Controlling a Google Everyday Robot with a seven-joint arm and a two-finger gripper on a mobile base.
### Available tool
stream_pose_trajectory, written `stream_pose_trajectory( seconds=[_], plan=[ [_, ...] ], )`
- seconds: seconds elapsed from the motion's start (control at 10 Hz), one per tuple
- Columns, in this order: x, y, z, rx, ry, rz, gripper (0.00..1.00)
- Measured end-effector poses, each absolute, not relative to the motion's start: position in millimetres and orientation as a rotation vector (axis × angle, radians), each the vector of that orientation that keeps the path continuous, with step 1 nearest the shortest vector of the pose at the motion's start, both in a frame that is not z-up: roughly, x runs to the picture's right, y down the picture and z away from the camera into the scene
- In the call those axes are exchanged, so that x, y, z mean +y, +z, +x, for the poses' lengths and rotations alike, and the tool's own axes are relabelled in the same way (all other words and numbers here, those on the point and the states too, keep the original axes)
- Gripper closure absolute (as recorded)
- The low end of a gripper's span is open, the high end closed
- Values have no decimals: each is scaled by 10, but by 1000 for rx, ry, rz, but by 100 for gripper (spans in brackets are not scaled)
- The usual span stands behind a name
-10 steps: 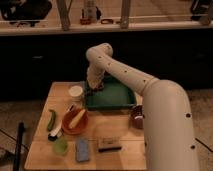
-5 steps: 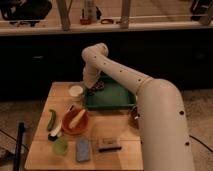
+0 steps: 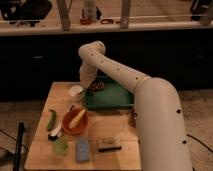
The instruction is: Place fork in paper cup
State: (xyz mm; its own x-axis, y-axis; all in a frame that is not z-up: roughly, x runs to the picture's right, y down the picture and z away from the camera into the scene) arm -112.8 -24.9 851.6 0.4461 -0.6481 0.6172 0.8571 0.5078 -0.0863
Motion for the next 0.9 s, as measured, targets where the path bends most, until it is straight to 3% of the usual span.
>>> stream_pose_trajectory(
  seconds=[0.9],
  plan=[
    [-192, 8518, -1689, -671, -1134, -460, 97]
  ],
)
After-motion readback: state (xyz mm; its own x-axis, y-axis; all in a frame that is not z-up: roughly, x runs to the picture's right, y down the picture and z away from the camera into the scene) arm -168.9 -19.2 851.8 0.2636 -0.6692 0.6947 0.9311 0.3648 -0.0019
